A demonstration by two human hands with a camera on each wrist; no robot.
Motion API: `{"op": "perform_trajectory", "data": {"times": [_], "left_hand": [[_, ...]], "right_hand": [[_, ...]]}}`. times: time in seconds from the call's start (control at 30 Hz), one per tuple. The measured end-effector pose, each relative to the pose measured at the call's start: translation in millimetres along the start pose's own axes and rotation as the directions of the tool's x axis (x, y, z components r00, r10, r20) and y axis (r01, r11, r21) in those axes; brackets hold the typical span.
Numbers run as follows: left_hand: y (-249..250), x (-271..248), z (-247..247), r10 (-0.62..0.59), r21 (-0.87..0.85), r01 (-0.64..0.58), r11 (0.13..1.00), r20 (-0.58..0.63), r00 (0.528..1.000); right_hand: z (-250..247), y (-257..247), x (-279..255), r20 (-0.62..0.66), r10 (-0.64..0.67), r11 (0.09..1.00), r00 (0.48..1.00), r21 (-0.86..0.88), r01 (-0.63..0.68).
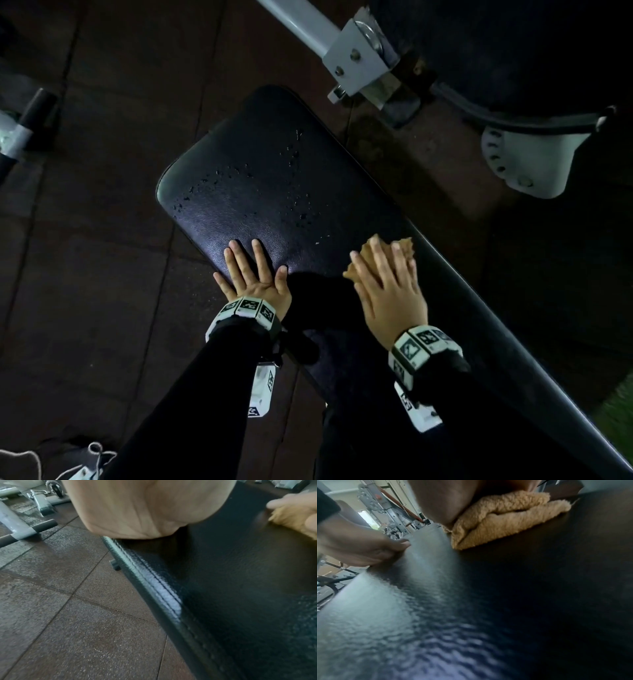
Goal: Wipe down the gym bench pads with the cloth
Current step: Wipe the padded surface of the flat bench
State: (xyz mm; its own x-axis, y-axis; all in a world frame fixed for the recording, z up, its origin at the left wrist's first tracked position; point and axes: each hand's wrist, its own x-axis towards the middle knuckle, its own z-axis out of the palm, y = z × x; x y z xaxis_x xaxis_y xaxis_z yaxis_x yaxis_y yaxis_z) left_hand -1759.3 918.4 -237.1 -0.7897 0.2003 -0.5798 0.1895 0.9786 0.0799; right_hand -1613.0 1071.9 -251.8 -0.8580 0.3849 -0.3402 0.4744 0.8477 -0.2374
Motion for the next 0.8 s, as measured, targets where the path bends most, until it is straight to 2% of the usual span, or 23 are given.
{"op": "perform_trajectory", "data": {"times": [0.13, 0.27, 0.33, 0.4, 0.5, 0.63, 0.73, 0.8], "left_hand": [[-2, 1, 4, 0.004, -0.001, -0.004, 1.000, -0.033, 0.999], [-3, 5, 7, -0.010, 0.015, 0.011, 1.000, -0.020, 1.000], [-4, 6, 8, -0.013, 0.027, 0.013, 1.000, -0.004, 1.000], [-5, 6, 8, -0.010, 0.026, 0.011, 1.000, -0.007, 1.000], [-4, 6, 8, -0.013, 0.031, 0.013, 0.999, 0.002, 1.000], [-3, 4, 8, 0.007, 0.009, -0.007, 1.000, -0.040, 0.999], [-4, 4, 7, 0.010, 0.009, -0.009, 1.000, -0.017, 1.000], [-5, 4, 6, 0.012, 0.006, -0.012, 1.000, -0.006, 1.000]], "right_hand": [[-6, -10, 18, 0.002, -0.076, 0.997, 0.997, 0.024, 0.076], [-21, 6, 54, -0.019, -0.111, 0.993, 0.994, 0.029, 0.112], [-28, 20, 70, -0.010, -0.033, 0.997, 0.999, 0.069, 0.034], [-33, 37, 78, 0.008, 0.110, 0.977, 0.994, 0.181, -0.110], [-35, 60, 63, 0.086, 0.338, 0.874, 0.937, 0.340, -0.346], [-34, 86, 16, 0.055, 0.349, 0.879, 0.935, 0.326, -0.348], [-31, 102, -15, 0.124, 0.425, 0.873, 0.897, 0.204, -0.442], [-31, 102, -23, 0.215, 0.480, 0.821, 0.851, 0.231, -0.522]]}}
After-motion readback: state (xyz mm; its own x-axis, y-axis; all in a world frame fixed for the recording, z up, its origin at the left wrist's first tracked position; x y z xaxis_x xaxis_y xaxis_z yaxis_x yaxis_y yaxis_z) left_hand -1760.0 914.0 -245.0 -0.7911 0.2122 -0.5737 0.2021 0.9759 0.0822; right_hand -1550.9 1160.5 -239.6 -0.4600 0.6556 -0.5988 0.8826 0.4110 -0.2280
